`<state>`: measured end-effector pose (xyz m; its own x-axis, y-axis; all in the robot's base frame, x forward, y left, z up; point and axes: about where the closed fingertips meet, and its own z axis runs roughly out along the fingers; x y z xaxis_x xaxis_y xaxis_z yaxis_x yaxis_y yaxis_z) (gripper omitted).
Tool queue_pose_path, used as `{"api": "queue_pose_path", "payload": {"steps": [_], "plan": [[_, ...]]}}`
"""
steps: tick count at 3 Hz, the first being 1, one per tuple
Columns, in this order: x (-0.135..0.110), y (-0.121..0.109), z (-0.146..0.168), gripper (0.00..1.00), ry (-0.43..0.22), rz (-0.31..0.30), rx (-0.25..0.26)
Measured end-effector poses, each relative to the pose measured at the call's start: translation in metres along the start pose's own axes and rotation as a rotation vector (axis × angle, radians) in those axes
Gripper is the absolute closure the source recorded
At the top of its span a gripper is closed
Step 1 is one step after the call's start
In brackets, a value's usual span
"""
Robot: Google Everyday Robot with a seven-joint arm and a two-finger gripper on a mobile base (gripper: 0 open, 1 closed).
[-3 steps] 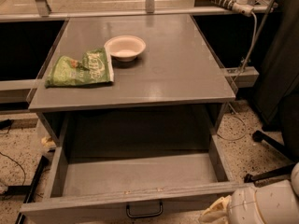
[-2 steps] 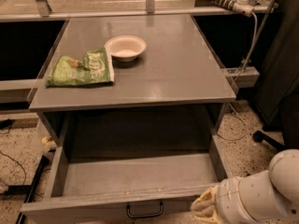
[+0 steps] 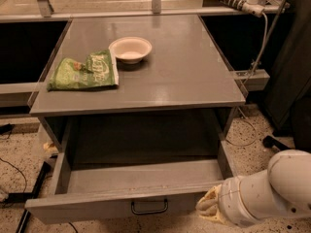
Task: Close top drawer
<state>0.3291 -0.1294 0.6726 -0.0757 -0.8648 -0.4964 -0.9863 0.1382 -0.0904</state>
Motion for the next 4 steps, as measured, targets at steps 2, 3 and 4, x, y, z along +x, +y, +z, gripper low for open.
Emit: {"api": "queue_pose_path", "payload": {"steps": [2, 3, 4], "plan": [[0.000, 0.000, 0.000, 0.34, 0.000, 0.000, 0.000], [-0.003, -0.005, 0.003, 0.11, -0.008, -0.014, 0.008], [-0.001, -0.021, 0.007, 0.00, -0.013, -0.018, 0.029]]}}
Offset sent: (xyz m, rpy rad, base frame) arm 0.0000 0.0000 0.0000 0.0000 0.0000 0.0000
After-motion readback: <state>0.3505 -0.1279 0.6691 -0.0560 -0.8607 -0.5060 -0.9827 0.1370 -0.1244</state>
